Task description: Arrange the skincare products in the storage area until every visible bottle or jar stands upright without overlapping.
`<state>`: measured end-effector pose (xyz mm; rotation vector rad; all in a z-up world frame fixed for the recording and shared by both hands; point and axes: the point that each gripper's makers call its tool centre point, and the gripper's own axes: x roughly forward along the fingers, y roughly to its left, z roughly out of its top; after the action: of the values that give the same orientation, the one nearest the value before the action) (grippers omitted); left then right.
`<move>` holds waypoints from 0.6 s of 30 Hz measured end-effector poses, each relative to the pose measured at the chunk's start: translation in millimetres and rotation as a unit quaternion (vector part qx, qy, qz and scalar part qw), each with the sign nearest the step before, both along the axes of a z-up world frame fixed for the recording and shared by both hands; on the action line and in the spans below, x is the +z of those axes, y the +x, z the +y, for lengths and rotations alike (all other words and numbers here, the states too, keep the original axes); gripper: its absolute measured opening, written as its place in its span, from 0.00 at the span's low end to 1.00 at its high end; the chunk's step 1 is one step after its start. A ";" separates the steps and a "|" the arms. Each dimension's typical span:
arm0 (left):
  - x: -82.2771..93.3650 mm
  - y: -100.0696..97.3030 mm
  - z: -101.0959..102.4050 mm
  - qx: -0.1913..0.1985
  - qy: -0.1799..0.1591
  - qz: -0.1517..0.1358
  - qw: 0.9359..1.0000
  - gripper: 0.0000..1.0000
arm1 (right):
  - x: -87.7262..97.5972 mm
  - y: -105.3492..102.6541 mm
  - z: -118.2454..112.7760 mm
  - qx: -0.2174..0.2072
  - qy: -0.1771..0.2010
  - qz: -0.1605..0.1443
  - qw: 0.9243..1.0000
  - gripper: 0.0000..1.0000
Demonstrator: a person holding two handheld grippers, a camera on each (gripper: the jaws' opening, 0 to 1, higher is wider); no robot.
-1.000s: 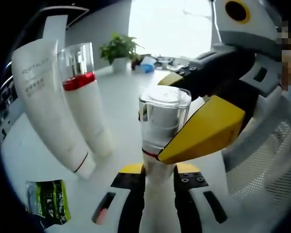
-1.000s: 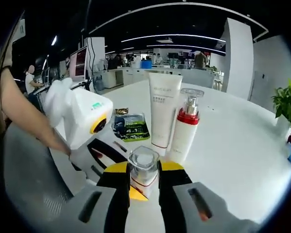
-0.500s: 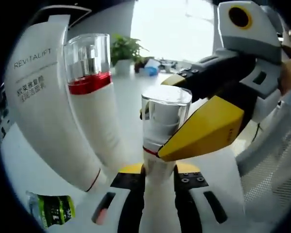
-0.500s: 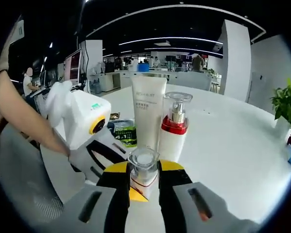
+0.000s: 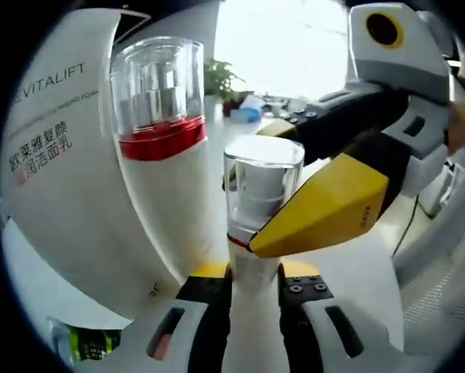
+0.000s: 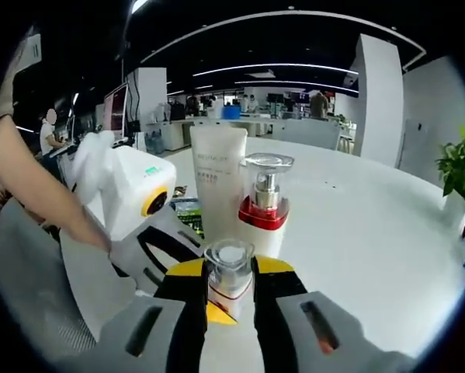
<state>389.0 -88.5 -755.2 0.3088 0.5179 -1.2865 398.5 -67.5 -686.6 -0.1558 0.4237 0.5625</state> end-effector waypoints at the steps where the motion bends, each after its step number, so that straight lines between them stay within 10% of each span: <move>1: 0.0 0.3 0.0 0.001 0.000 0.000 1.000 0.20 | 0.1 0.3 -0.1 0.001 0.000 0.000 1.000 0.21; 18: 3.1 -4.0 12.0 0.015 0.014 0.008 1.000 0.29 | 0.8 1.4 3.6 0.013 0.007 -0.003 1.000 0.22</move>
<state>385.0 -76.5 -752.1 0.3134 0.5527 -1.2536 399.9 -63.9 -685.8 -0.1492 0.4126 0.5906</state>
